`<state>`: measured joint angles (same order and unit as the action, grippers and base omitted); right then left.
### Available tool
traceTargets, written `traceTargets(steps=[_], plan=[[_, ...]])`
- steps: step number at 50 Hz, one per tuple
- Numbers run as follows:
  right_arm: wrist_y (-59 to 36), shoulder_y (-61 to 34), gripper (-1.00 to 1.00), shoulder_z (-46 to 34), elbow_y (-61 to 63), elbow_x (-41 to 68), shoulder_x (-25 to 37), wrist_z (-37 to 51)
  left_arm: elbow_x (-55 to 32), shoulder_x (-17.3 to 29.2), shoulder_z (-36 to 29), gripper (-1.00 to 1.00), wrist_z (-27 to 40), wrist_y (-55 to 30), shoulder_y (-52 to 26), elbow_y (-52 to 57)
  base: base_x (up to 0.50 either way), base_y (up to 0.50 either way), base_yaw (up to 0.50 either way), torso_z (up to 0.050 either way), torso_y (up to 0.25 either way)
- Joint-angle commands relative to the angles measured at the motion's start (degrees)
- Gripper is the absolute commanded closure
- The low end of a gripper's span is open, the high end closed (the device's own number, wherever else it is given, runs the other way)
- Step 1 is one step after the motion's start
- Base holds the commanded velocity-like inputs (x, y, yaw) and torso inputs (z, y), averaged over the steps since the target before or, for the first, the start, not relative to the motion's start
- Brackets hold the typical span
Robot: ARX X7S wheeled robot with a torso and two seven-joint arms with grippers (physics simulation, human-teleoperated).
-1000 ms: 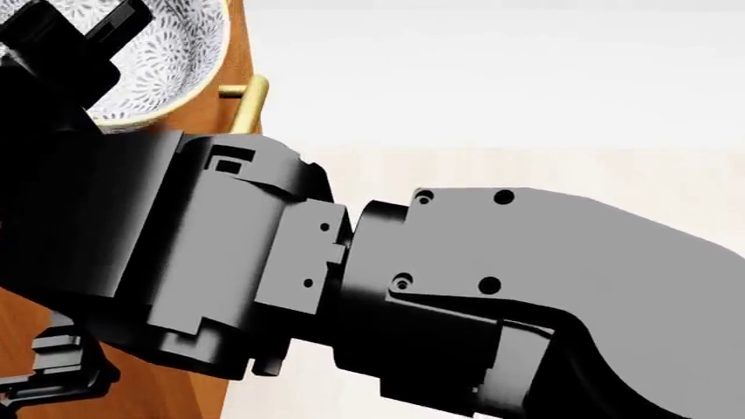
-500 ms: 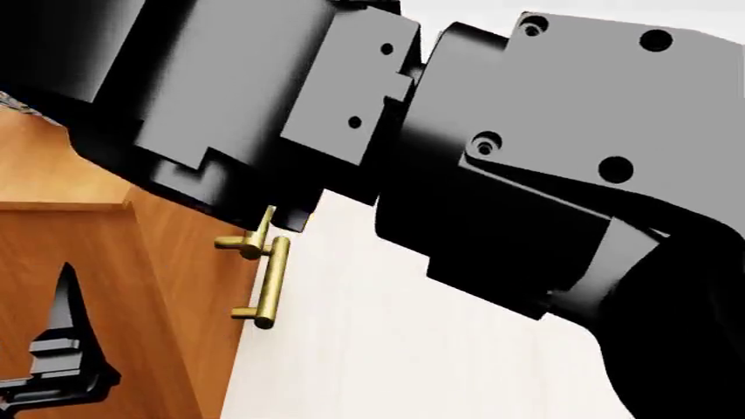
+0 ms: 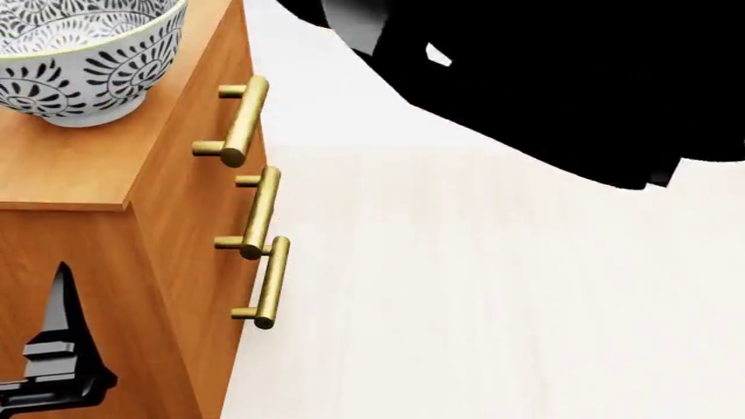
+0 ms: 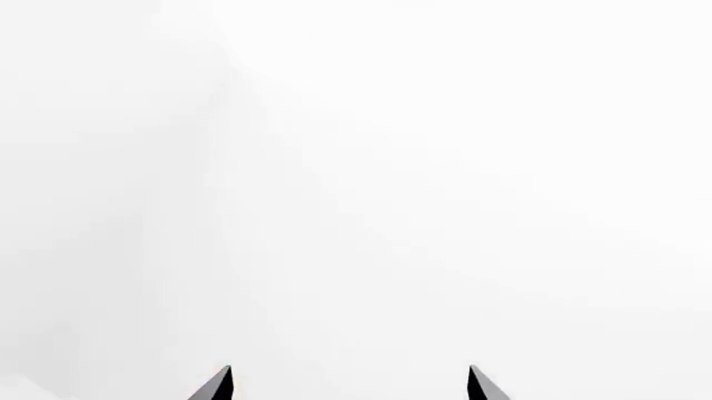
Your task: Close the top drawer of the cabinet and put the bowl on top of it.
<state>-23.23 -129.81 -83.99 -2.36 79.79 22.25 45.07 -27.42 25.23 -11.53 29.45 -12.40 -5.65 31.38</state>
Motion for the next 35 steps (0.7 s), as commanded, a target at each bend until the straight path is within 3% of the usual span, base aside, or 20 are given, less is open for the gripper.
traceTargets(steps=[1,4,17,35], plan=[[-2.03,-0.16,-1.00,0.68,16.53,-1.89,14.39,7.32,0.39,0.37,0.04,-1.00,0.62,0.05,0.65,1.05,0.00,0.00,0.00,0.000,0.000],[-1.15,2.60,-1.00,0.06,22.54,-2.99,19.80,9.88,0.54,0.53,-0.21,-1.00,0.89,-0.43,0.53,1.77,0.00,0.00,0.00,0.000,0.000],[5.44,16.89,-1.00,-4.73,37.28,-11.16,32.62,17.24,1.06,1.03,-0.54,-1.00,1.65,-0.94,0.94,3.46,0.00,0.00,0.00,0.000,0.000],[18.86,37.51,-1.00,-12.16,36.16,-25.43,37.66,20.64,1.71,1.25,-1.35,-1.00,2.00,-1.20,0.93,4.32,0.00,0.00,0.00,0.000,0.000]])
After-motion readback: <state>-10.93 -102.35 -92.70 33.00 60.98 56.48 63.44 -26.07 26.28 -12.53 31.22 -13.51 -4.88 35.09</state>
